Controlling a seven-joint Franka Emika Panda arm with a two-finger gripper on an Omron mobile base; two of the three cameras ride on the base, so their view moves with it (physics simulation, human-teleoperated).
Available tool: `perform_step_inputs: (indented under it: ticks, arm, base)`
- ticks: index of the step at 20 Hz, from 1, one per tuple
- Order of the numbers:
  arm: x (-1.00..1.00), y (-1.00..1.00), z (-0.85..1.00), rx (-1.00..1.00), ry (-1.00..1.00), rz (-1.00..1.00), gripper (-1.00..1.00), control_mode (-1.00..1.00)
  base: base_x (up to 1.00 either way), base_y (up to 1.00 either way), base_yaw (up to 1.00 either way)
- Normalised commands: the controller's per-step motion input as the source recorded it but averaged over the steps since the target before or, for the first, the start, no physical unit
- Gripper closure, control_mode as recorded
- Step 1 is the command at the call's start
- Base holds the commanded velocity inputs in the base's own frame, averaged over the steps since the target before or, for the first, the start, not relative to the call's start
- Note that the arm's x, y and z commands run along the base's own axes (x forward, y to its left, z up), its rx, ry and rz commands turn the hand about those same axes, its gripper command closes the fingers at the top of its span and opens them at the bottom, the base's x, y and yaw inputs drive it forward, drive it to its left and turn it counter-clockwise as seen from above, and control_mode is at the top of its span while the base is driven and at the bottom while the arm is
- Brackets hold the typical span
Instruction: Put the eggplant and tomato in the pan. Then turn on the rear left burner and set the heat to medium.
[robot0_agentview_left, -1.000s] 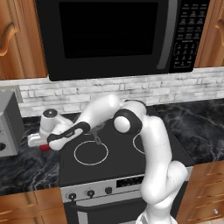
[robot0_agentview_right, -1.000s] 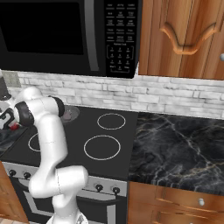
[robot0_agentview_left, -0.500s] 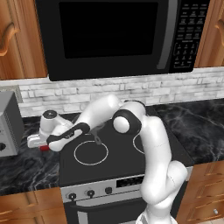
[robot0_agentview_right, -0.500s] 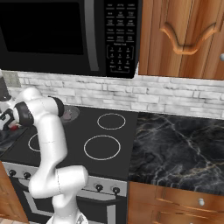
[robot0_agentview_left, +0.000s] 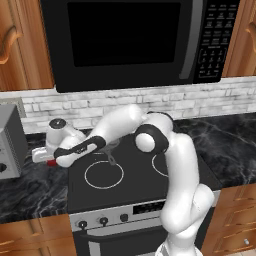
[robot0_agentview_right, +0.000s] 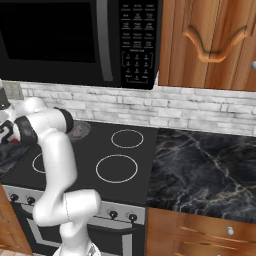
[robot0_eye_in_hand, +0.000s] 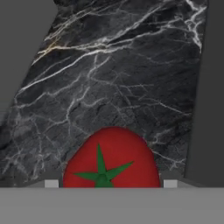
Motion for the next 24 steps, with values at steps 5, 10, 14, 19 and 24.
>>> perform_step_inputs:
  ticks: [5, 10, 14, 19, 24]
  arm:
    - [0.16, -0.84, 0.46, 0.01, -0.03, 0.0, 1.0, -1.0]
    - [0.39, -0.78, 0.07, 0.0, 0.0, 0.0, 1.0, -1.0]
    - [0.39, -0.49, 0.45, 0.0, 0.0, 0.0, 1.0, -1.0]
    - [0.2, -0.47, 0.15, 0.0, 0.0, 0.0, 1.0, -1.0]
    - [0.1, -0.47, -0.08, 0.0, 0.0, 0.0, 1.0, -1.0]
  base:
    - [0.0, 0.0, 0.0]
    - [0.0, 0.0, 0.0]
    - [0.0, 0.0, 0.0]
    - [0.0, 0.0, 0.0]
    - [0.0, 0.0, 0.0]
